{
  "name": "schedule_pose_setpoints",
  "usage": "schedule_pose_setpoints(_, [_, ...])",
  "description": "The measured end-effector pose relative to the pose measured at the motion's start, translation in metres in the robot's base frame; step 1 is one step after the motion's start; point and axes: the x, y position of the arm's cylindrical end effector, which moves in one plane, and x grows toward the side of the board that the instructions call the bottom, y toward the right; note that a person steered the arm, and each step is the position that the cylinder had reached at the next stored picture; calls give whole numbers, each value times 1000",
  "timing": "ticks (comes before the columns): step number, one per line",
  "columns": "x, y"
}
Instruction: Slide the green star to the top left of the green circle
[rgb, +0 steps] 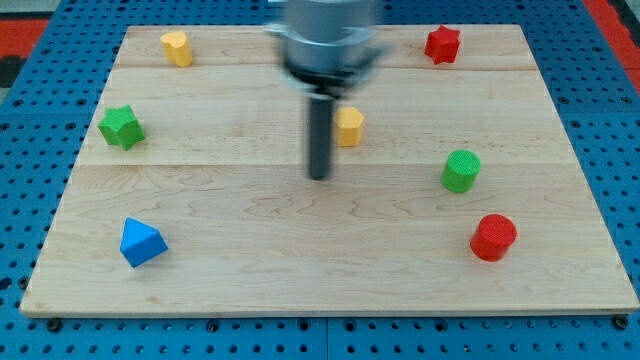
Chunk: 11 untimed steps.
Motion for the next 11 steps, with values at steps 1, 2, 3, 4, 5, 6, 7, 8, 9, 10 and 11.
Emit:
schedule_pose_setpoints(1, [16, -112])
schedule_pose_setpoints(2, [-23, -238])
schedule_pose_setpoints(3, [-56, -178])
schedule_pose_setpoints(4, [-85, -72])
schedule_pose_setpoints(5, [-103, -87])
schedule_pose_setpoints(6, [-122, -125])
schedule_pose_setpoints(7, [-123, -36])
schedule_pose_setpoints(8, [-115, 59])
schedule_pose_setpoints(9, [-114, 142])
schedule_pose_setpoints(10, [-114, 140])
schedule_pose_setpoints(11, [-115, 66])
